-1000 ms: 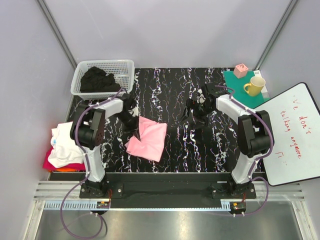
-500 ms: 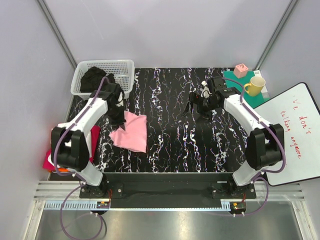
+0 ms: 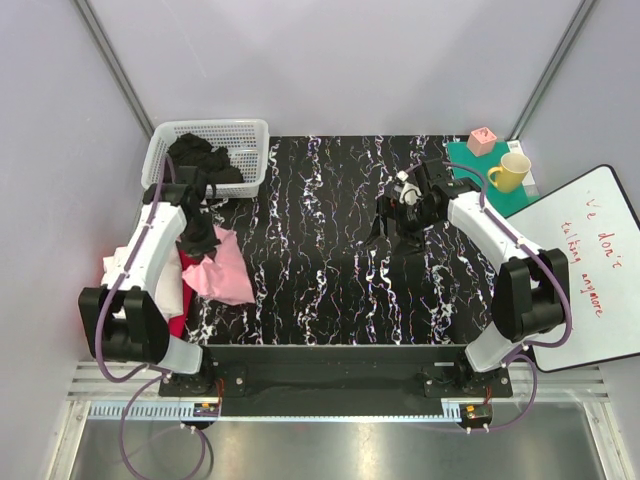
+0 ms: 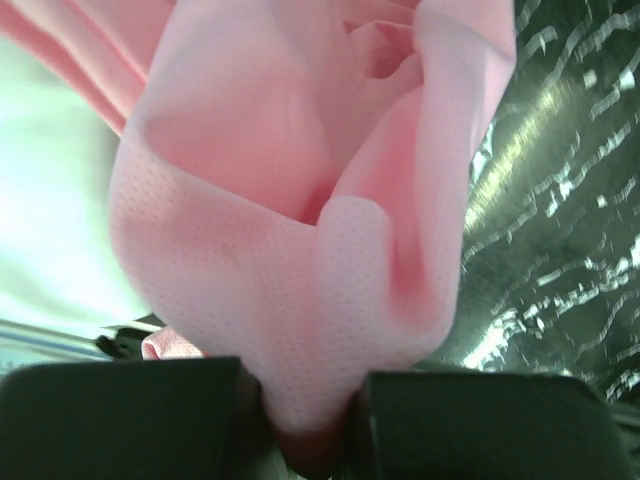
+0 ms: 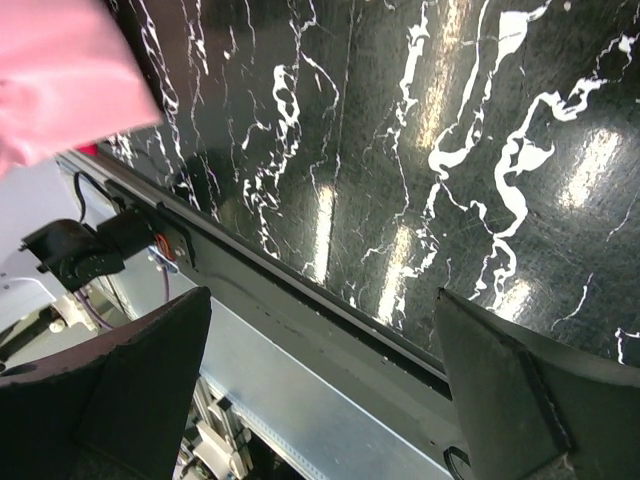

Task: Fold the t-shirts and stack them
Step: Put the neatly folded tshirt into the corner of the board with the left arm

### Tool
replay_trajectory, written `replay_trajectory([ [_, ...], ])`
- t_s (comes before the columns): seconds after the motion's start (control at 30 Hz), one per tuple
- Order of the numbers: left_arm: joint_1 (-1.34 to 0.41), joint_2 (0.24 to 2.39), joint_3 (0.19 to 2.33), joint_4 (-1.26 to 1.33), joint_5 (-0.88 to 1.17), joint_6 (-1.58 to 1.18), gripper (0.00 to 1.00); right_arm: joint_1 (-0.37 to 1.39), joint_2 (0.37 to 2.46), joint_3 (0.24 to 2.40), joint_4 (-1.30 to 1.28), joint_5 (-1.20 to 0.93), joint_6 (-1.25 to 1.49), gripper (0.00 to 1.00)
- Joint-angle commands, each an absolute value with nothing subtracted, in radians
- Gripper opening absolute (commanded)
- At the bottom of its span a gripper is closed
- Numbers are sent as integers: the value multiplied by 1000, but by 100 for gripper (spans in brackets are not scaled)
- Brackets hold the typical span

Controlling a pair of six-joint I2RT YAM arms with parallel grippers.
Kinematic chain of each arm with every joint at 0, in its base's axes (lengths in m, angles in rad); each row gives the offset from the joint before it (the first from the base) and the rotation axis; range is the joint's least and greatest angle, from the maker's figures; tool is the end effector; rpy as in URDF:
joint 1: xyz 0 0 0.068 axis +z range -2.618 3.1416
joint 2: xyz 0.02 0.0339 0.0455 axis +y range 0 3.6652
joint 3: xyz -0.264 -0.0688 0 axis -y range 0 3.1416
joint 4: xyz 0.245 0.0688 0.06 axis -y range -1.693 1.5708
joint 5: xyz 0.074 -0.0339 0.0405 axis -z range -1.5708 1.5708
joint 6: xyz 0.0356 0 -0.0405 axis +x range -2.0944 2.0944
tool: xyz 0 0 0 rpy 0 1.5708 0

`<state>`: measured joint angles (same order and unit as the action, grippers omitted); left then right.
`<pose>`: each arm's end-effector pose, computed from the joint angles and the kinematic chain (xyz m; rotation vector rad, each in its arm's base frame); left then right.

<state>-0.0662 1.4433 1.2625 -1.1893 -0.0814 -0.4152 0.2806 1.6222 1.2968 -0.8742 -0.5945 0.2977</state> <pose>0.2597 -0.0143 0.2830 -0.5200 2.8805 0.0455 0.3043 0.1085 0.2592 -0.1371 2.8003 0.9717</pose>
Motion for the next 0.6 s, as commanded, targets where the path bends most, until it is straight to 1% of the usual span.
replay_trajectory([
  [0.0, -12, 1388, 1362, -1220, -208, -367, 0, 284, 1583, 1282, -905, -638, 242, 100],
  [0.13, 35, 1376, 1413, -1224, -245, -310, 0, 284, 1582, 1266, -907, -644, 238, 100],
  [0.3, 49, 1347, 1447, -1216, -239, -206, 0, 284, 1595, 1255, -908, -643, 236, 100],
  [0.37, 66, 1335, 1439, -1218, -270, -167, 0, 284, 1598, 1259, -907, -646, 236, 100],
  [0.57, 133, 1246, 1375, -1218, -272, -80, 0, 282, 1614, 1262, -914, -650, 233, 100],
])
